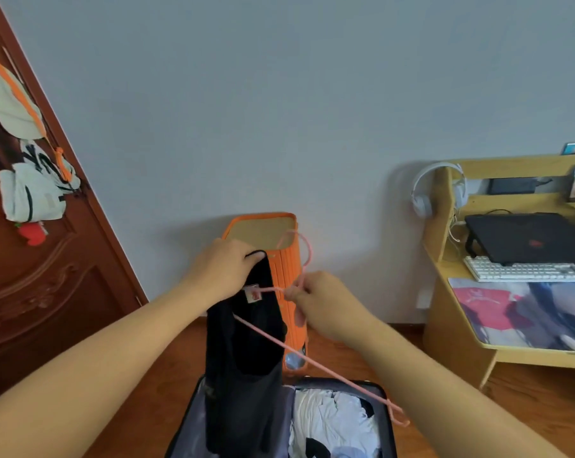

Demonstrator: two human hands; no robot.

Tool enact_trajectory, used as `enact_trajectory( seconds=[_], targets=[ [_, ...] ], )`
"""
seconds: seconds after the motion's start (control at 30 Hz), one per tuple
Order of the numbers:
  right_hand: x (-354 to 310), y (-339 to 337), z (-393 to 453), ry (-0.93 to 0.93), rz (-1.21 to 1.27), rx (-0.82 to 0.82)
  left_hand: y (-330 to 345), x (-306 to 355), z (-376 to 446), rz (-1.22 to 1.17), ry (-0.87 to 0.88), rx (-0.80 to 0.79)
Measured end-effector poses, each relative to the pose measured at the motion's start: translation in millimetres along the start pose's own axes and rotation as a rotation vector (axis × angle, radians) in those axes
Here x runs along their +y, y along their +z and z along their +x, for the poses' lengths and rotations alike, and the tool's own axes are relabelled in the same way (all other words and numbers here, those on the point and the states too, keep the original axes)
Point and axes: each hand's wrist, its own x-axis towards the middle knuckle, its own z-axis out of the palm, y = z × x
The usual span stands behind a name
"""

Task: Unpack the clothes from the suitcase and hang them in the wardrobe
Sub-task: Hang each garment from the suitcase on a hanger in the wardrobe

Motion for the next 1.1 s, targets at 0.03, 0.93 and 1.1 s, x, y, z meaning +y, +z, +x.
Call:
enact_trajectory(
  seconds=[0.03, 0.93, 1.1],
  targets=[
    [0, 8, 3, -0.006, -0.008, -0.028, -2, 8, -5, -0.06, 0.01, 0.023],
    [113, 36, -31, -0.345, -0.431, 0.236, -71, 27, -13, 0.102, 0.312, 0.227],
    [122, -29, -34, -0.558, -0.718, 0.286, -91, -43, -25, 0.168, 0.259, 0.263]
  ],
)
